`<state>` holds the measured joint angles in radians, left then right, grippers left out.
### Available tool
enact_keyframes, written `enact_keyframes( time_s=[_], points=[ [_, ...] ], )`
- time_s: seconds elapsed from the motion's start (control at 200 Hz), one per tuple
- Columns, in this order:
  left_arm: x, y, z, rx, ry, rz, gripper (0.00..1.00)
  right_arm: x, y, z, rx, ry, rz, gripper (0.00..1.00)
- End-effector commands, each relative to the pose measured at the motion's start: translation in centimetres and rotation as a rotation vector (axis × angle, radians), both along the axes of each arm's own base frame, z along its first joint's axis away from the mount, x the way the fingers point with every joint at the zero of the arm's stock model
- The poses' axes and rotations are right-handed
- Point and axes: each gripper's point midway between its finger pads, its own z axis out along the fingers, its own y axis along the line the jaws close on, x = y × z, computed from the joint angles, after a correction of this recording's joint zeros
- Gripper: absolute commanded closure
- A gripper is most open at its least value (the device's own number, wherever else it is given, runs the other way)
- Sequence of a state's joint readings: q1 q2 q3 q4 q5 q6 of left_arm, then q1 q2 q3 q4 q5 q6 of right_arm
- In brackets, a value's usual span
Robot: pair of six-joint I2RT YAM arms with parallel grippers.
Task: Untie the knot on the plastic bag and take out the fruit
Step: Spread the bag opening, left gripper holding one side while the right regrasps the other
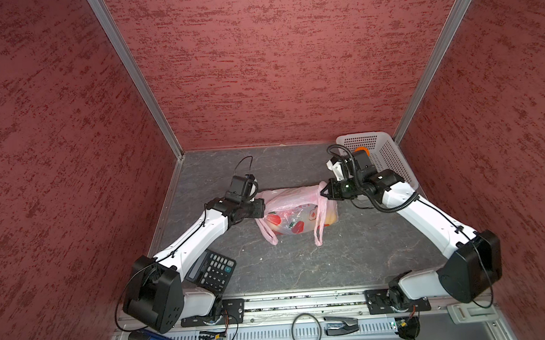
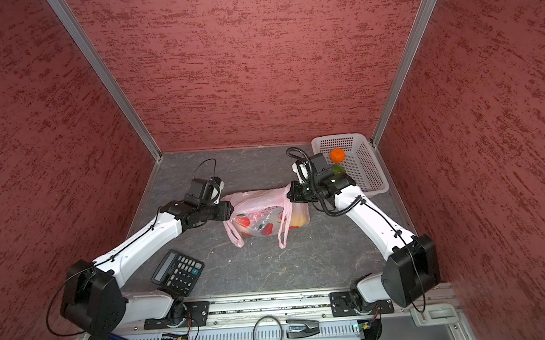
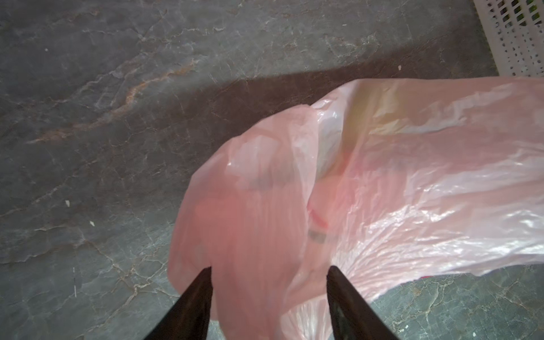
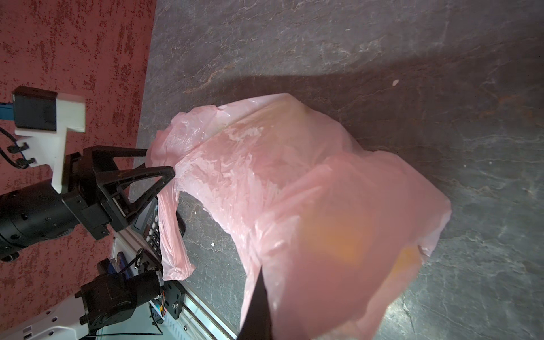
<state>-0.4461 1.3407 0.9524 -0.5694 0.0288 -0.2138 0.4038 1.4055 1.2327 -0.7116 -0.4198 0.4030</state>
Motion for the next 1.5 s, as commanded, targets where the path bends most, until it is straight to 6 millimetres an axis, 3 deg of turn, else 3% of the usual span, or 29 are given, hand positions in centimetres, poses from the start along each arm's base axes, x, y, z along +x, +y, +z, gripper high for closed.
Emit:
enact_keyframes(
  time_s=[0.0, 0.185, 0.276, 0.336, 0.546, 0.631, 0.756, 0.877, 0.947, 1.077, 1.282, 1.292, 1.493],
  points=[
    [-1.8, 0.0, -0.7, 0.017, 0.042, 0.016, 0.37, 0.5, -0.1, 1.9, 0.011, -0.064, -0.002, 1.00],
    [-3.0, 2.0, -2.3, 0.130, 0.080, 0.083, 0.46, 0.7, -0.1, 1.9, 0.009, -0.067, 0.000, 1.00],
    [-2.9, 2.6, -2.3, 0.155, 0.068, 0.099, 0.58, 0.9, 0.1, 1.9, 0.012, -0.070, 0.008, 1.00],
    [-2.6, 2.5, -1.8, 0.150, 0.044, 0.098, 0.71, 0.8, 0.3, 1.7, 0.016, -0.066, 0.016, 1.00],
    [-1.0, 1.9, 1.4, 0.134, -0.036, 0.071, 0.97, 0.1, 0.3, 0.2, -0.001, -0.056, 0.059, 1.00],
    [-0.5, 1.4, 3.0, 0.121, -0.070, 0.051, 1.00, -0.3, -0.4, -0.1, -0.051, -0.075, 0.083, 1.00],
    [0.1, 0.3, 6.0, 0.069, -0.138, -0.004, 1.00, -0.2, -1.6, 1.8, -0.148, -0.163, 0.116, 0.63],
    [0.3, -1.2, 8.6, 0.013, -0.197, -0.084, 1.00, 0.4, -2.0, 4.6, -0.187, -0.254, 0.133, 0.40],
    [0.4, -2.0, 9.7, -0.009, -0.214, -0.123, 1.00, 0.8, -1.8, 6.2, -0.182, -0.306, 0.146, 0.31],
    [0.5, -2.9, 11.1, -0.033, -0.234, -0.168, 1.00, 1.0, 0.1, 8.1, -0.185, -0.403, 0.216, 0.19],
    [0.5, -3.4, 11.9, -0.055, -0.256, -0.201, 1.00, 1.1, 4.7, 8.5, -0.227, -0.526, 0.367, 0.04],
    [0.5, -3.4, 11.9, -0.055, -0.254, -0.202, 1.00, 1.5, 5.2, 7.5, -0.233, -0.513, 0.382, 0.03],
    [0.0, -3.8, 12.3, -0.083, -0.245, -0.225, 1.00, 1.4, 8.3, 4.8, -0.262, -0.573, 0.515, 0.02]
  ],
)
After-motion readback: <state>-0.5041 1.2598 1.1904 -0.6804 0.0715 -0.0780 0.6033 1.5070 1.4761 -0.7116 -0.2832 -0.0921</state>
